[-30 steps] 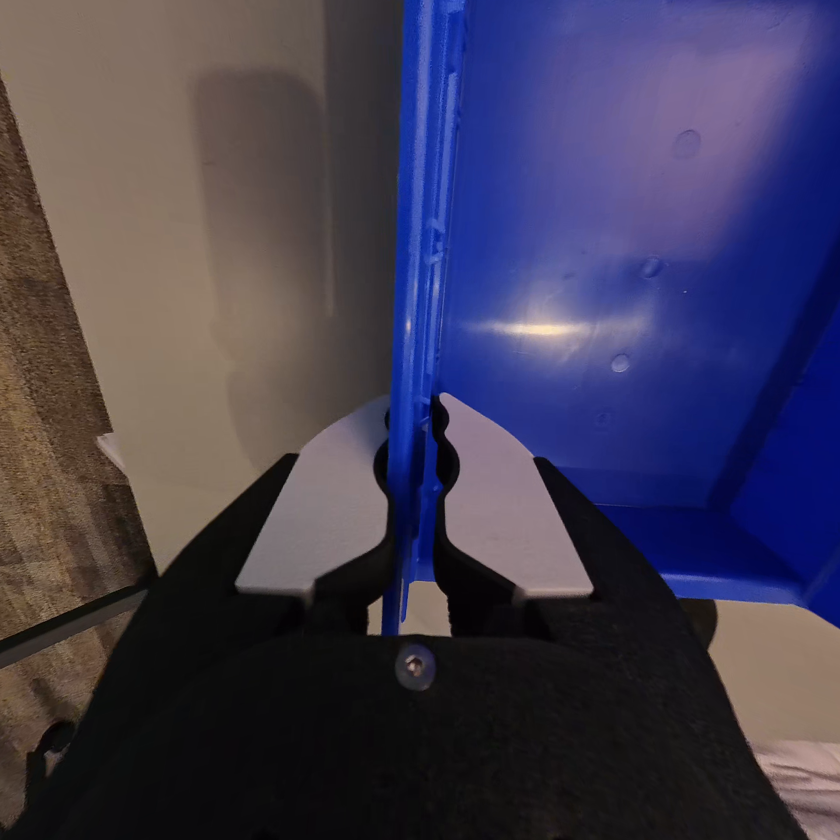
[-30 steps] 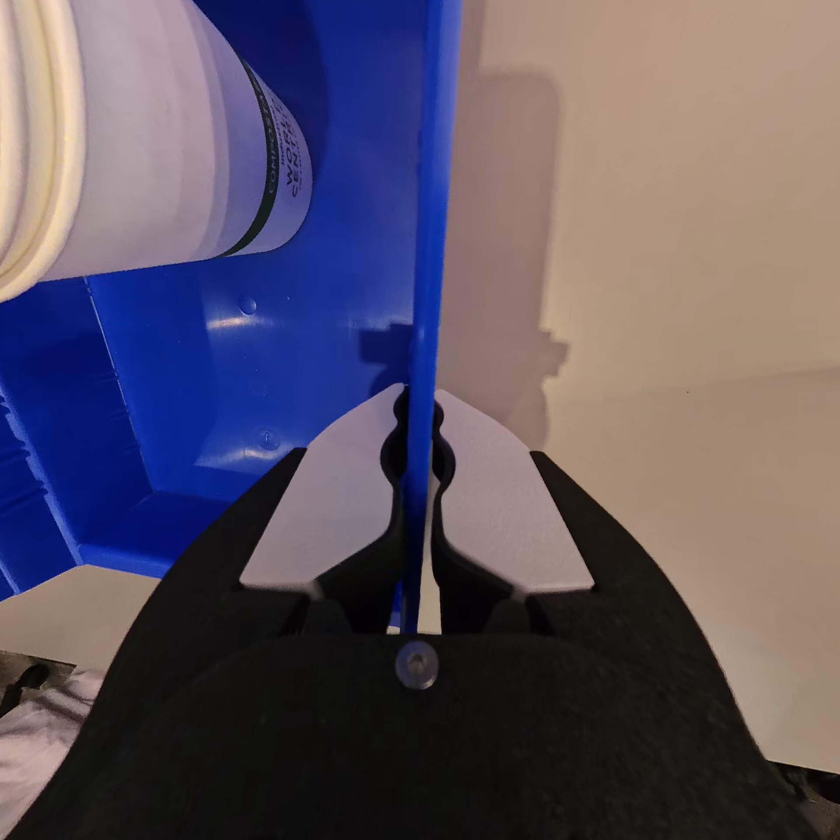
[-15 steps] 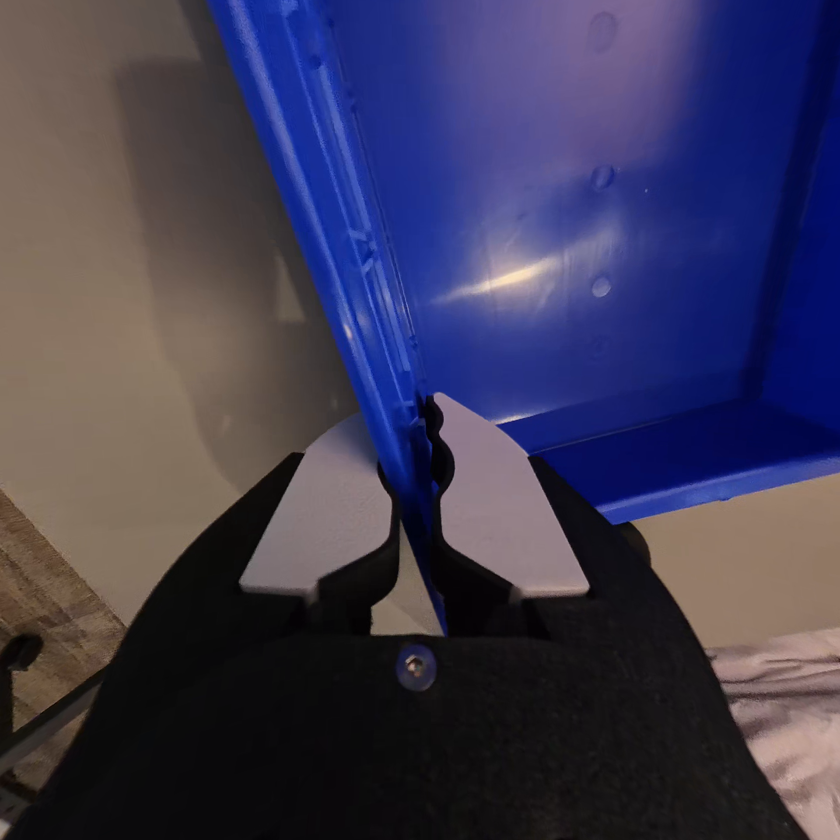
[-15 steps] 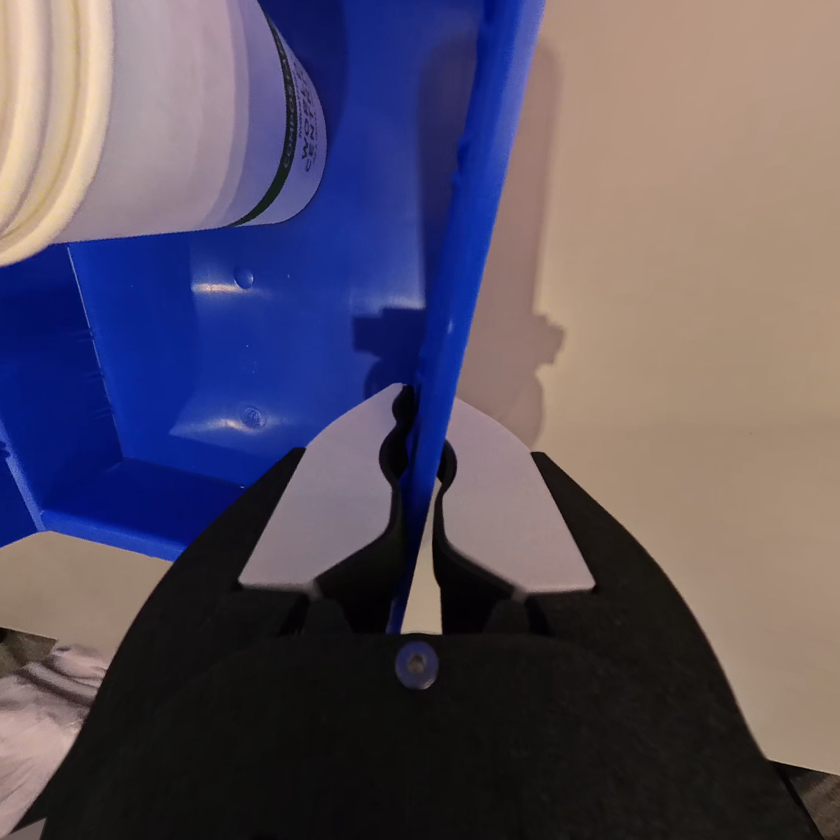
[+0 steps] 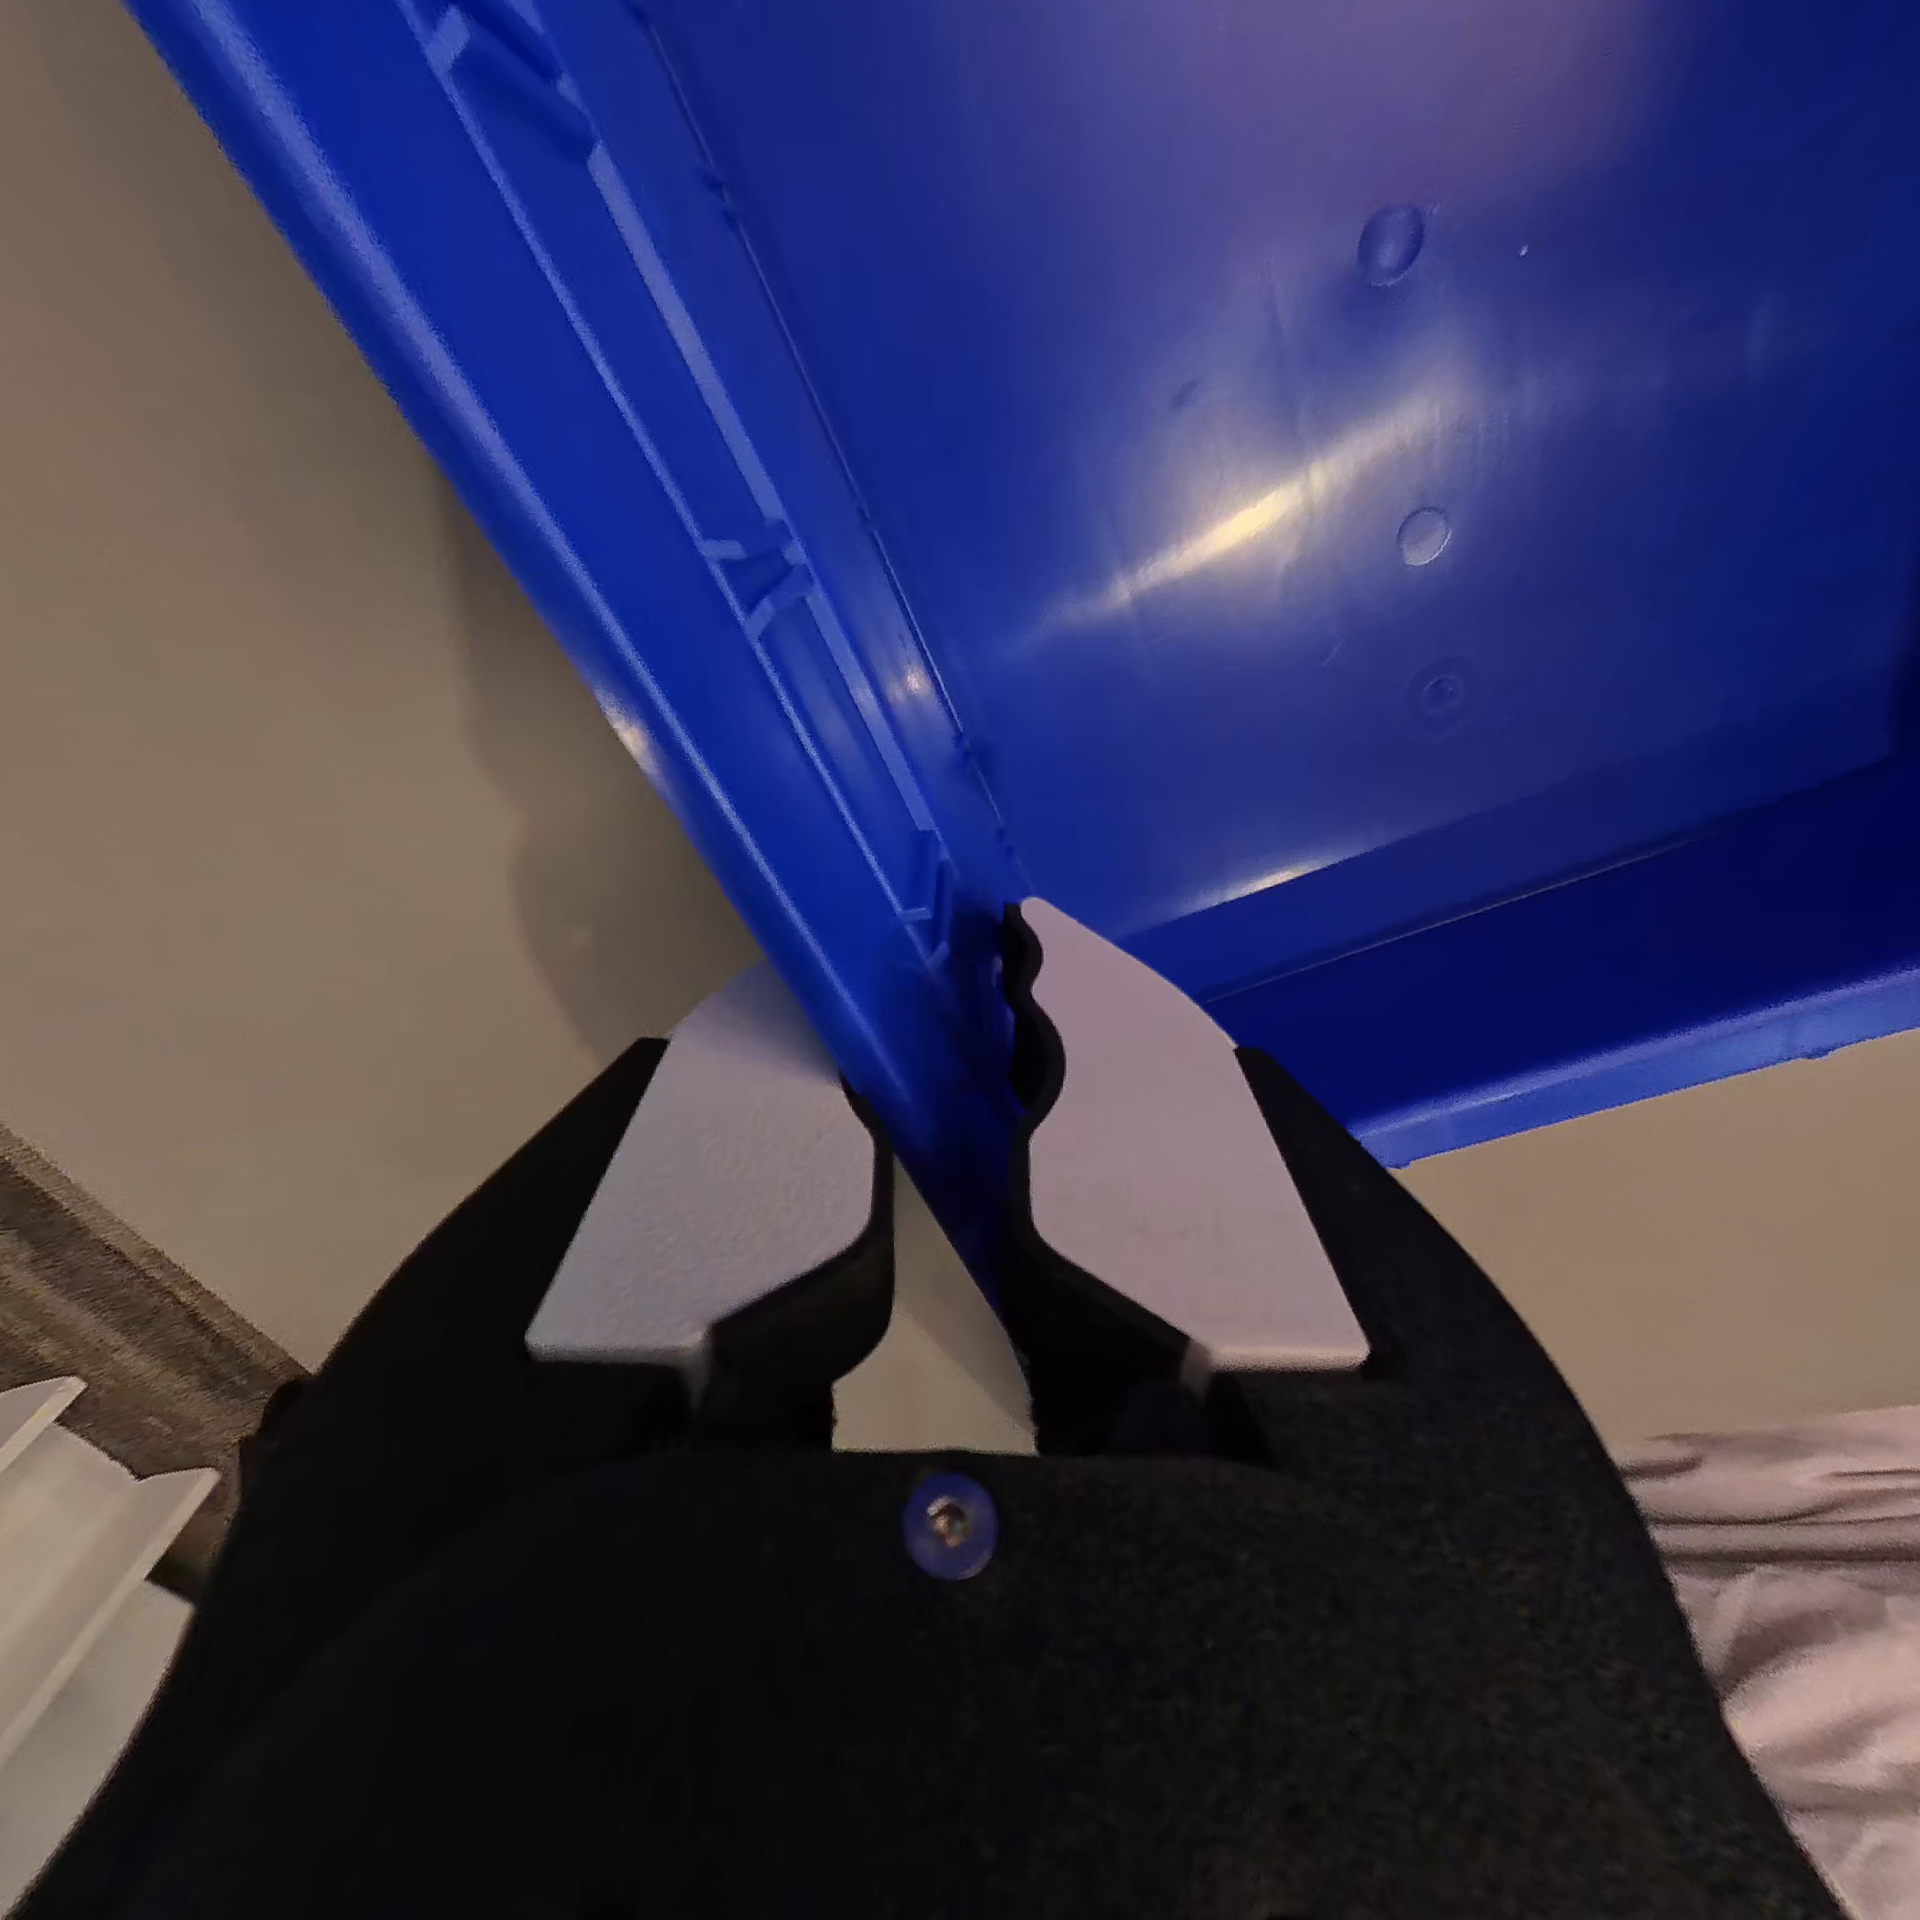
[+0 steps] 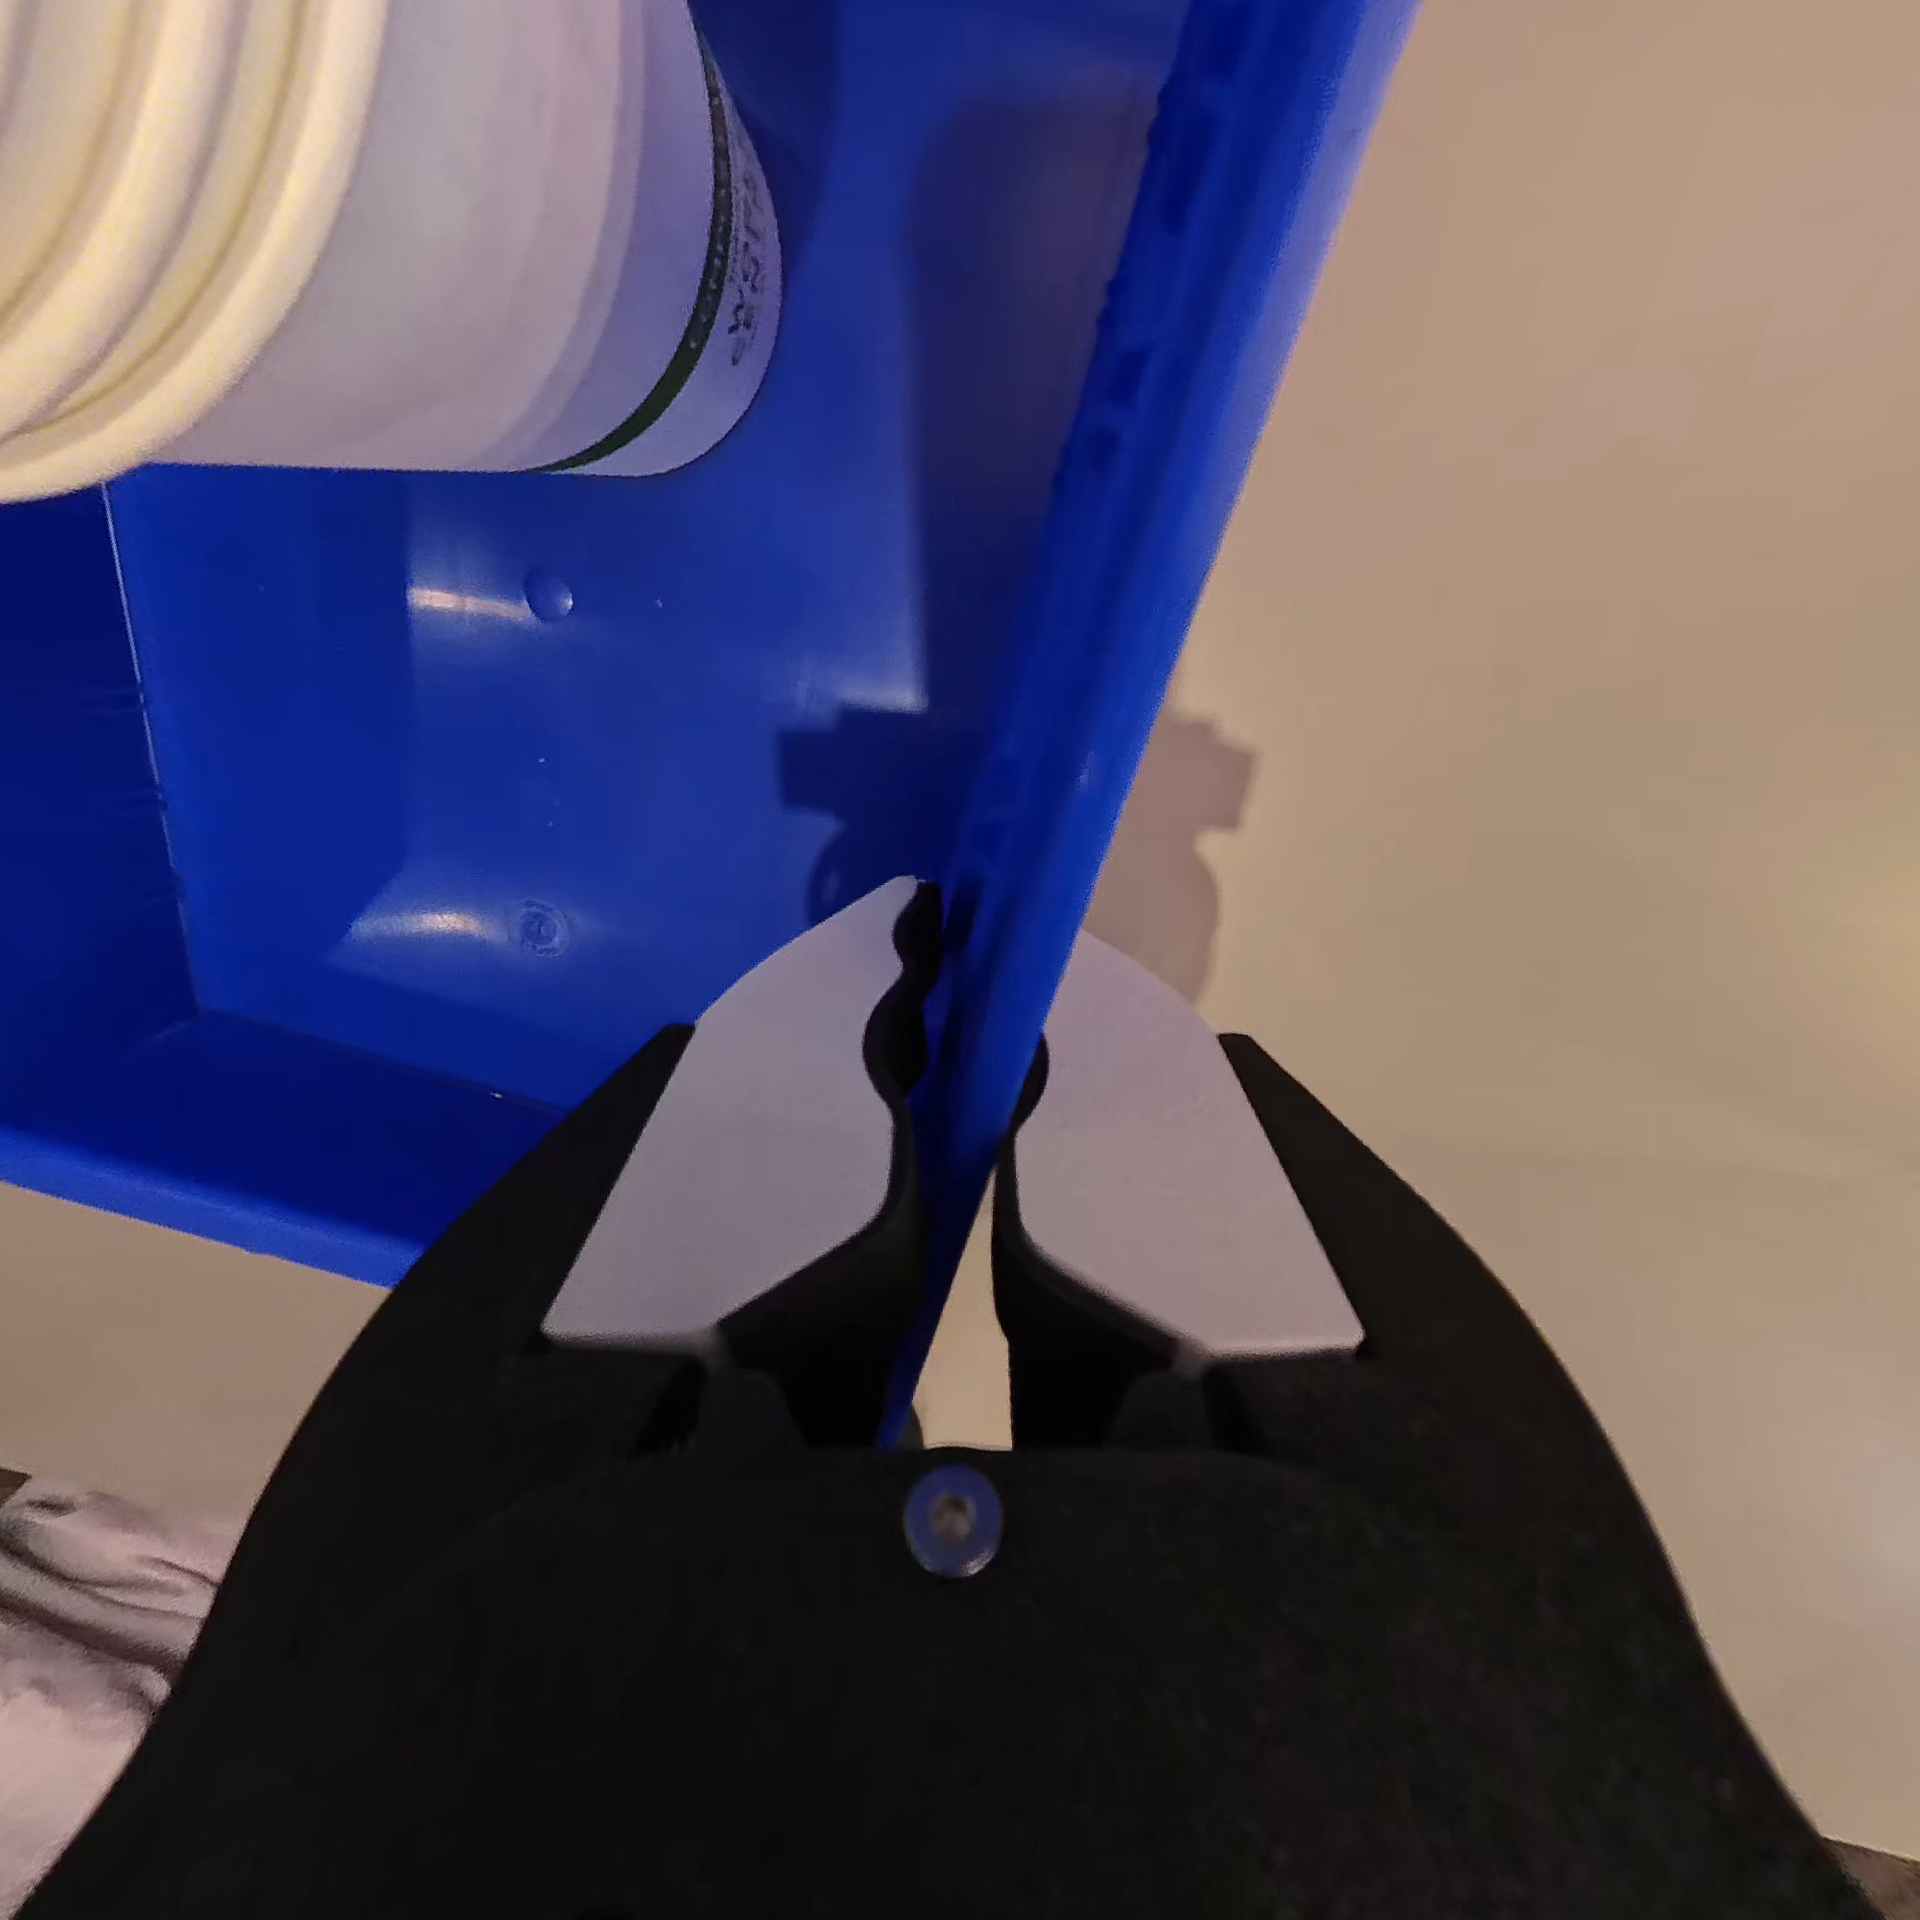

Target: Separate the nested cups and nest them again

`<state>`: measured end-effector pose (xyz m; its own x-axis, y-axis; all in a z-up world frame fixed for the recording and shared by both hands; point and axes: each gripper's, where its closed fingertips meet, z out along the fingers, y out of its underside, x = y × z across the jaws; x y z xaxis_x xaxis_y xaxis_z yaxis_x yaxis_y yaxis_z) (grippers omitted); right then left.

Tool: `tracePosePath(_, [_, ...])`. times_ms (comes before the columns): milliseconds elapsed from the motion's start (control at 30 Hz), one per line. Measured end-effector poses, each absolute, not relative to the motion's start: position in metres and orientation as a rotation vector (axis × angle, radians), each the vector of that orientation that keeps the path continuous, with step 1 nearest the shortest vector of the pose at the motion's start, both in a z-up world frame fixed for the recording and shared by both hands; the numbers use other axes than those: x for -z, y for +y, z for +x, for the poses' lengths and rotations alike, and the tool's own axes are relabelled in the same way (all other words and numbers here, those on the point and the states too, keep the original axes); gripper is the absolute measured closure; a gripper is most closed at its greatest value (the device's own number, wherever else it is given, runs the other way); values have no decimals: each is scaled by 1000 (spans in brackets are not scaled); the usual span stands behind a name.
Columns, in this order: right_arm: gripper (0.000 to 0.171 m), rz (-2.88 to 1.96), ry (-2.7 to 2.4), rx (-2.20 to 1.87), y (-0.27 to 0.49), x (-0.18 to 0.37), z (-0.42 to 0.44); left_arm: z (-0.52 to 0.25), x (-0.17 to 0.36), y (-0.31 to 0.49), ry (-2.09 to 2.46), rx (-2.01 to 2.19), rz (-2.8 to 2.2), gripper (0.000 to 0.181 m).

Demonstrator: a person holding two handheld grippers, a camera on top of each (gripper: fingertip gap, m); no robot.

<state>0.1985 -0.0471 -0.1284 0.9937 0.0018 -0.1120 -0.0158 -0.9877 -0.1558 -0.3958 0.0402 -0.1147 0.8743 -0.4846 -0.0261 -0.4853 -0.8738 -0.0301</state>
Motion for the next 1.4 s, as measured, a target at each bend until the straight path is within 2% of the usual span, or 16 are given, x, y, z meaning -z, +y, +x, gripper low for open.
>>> tracePosePath(500, [157,-2973,-147,-161,-30,128,132,-327,116,24,932,-109,-2976,159])
tracePosePath(800, [150,-2944,-211,-18,-20,129,118,-300,116,18,996,-244,-2917,150])
tracePosePath(1200, [158,-2966,-176,-187,-18,136,114,-298,109,20,1029,-144,-2896,152])
tracePosePath(1400, [162,-2982,-161,-229,-20,136,118,-305,85,21,1023,-130,-2811,145])
